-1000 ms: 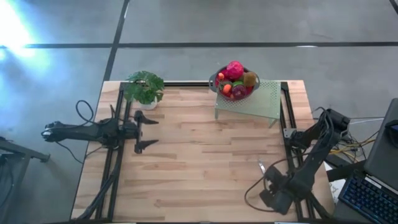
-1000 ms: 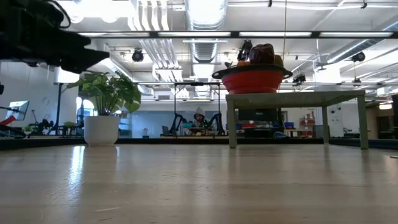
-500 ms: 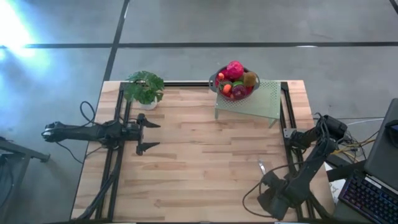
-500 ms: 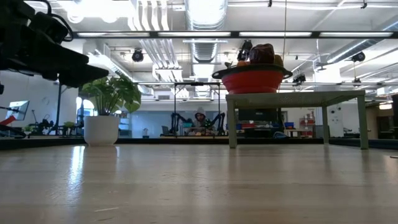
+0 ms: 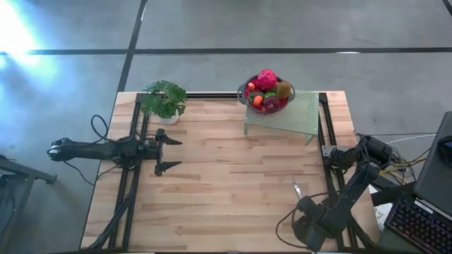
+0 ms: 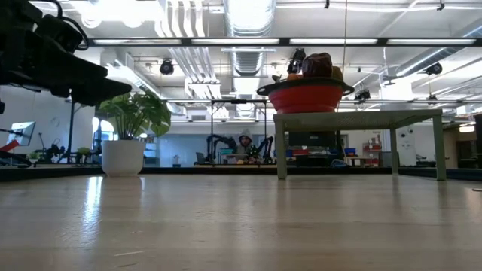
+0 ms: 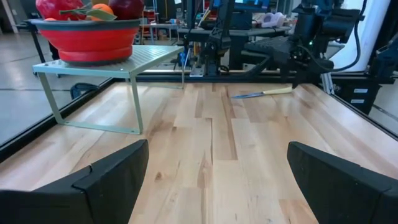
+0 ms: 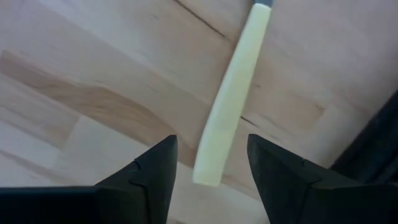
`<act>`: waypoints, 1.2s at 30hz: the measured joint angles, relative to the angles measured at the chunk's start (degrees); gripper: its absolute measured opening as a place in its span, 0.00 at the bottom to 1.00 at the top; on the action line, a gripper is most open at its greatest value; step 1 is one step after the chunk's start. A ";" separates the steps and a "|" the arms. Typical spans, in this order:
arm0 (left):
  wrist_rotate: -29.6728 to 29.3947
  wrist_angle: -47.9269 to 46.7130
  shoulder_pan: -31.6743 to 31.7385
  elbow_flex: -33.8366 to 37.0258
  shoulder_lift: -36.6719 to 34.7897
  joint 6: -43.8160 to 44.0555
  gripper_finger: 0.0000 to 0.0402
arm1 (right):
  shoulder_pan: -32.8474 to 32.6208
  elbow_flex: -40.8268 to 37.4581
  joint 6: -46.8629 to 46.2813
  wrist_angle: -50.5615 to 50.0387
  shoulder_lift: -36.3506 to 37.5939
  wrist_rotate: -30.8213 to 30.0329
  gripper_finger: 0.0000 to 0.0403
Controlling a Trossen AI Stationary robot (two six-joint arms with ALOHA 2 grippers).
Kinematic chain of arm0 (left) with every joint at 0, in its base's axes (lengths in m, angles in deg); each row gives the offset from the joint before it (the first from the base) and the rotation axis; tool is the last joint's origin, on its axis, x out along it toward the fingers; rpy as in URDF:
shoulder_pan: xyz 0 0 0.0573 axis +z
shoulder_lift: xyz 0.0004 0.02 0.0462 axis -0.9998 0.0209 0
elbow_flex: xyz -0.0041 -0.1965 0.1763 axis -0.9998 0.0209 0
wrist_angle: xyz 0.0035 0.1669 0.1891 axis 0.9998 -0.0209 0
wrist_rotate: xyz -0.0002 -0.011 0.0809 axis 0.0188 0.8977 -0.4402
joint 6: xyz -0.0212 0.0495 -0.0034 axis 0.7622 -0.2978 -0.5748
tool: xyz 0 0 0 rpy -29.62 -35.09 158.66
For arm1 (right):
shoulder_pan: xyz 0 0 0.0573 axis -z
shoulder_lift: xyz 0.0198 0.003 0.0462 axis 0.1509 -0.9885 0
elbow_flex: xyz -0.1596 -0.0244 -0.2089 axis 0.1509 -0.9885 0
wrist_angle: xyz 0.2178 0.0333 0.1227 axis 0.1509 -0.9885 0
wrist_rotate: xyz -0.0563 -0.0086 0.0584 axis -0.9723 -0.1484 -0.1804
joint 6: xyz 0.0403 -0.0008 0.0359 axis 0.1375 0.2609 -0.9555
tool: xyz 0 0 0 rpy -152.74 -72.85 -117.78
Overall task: Pick & Place Fruit
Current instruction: Put the kitchen knife on the shelf
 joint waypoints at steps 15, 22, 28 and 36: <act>-0.02 -0.09 0.00 0.04 0.00 -0.02 0.97 | -1.29 -6.41 -1.36 10.64 -0.15 -0.07 0.32; -0.04 -0.13 0.00 0.07 0.01 -0.02 0.97 | -1.27 -6.59 -1.48 10.85 0.68 -0.48 0.17; -0.07 -0.15 0.00 0.07 0.01 -0.02 0.97 | -1.14 -6.74 -0.04 10.60 1.97 -0.38 0.17; -0.07 -0.17 0.00 0.09 0.02 -0.02 0.97 | -0.77 -6.74 1.06 9.34 7.95 -3.29 0.17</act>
